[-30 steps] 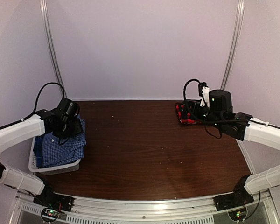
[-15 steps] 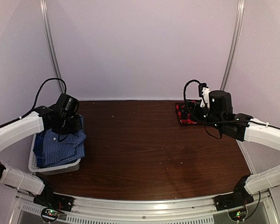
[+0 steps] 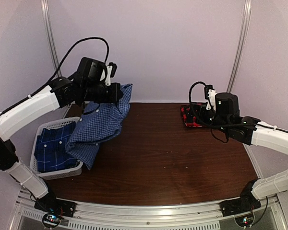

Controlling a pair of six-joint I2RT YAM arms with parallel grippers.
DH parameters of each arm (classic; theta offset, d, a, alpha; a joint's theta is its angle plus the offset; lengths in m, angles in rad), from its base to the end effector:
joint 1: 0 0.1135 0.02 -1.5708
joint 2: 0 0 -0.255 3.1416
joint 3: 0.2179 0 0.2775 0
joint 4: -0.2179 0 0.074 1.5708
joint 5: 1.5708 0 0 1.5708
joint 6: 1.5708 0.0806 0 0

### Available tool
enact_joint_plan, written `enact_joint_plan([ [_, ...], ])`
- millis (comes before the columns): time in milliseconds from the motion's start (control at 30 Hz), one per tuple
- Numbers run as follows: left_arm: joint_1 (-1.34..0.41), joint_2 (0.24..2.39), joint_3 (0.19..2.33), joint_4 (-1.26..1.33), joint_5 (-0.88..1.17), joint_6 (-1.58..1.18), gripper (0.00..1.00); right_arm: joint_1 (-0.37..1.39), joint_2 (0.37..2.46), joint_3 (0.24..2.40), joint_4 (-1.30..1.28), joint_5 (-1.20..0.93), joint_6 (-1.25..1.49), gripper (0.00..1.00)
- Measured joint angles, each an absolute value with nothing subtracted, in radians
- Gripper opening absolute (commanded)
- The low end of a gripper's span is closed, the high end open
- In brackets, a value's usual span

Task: Fold and stack the long sleeve shirts
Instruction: Pick up the square-folded shirt from the bin, then place the crumpled shirt at the center of the board.

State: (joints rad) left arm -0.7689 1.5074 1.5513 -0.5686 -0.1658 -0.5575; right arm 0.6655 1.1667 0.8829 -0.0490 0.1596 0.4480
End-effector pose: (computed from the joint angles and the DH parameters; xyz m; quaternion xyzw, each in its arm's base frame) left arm 0.3001 -0.2719 0.3629 0.0500 0.8629 -0.2499 0.4364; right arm 0.2768 0.2010 0.2795 -0.0421 0.8121 0.2505 0.5253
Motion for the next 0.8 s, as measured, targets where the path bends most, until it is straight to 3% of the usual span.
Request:
enact_joint_plan([
  [200, -0.930, 1.719, 1.938, -0.553, -0.037, -0.482, 0.00, 0.661, 1.126, 0.886, -0.056, 0.191, 0.433, 1.00],
  [333, -0.999, 1.773, 2.087, -0.542, 0.055, -0.465, 0.00, 0.660, 1.087, 0.897, -0.056, 0.218, 0.418, 1.00],
  [467, -0.979, 1.729, 2.046, -0.476, 0.111, -0.472, 0.00, 0.656, 1.055, 0.899, -0.055, 0.239, 0.411, 1.00],
  [600, -0.798, 1.639, 1.809, -0.346, 0.233, -0.542, 0.00, 0.654, 1.053, 0.899, -0.056, 0.244, 0.407, 1.00],
  [633, -0.731, 1.634, 1.750, -0.314, 0.274, -0.561, 0.09, 0.654, 1.057, 0.899, -0.056, 0.244, 0.407, 1.00],
  [667, -0.667, 1.646, 1.707, -0.291, 0.309, -0.577, 0.26, 0.654, 1.065, 0.899, -0.055, 0.243, 0.407, 1.00],
  [800, -0.498, 1.854, 1.672, -0.238, 0.415, -0.610, 0.67, 0.648, 1.132, 0.909, -0.059, 0.205, 0.406, 1.00],
])
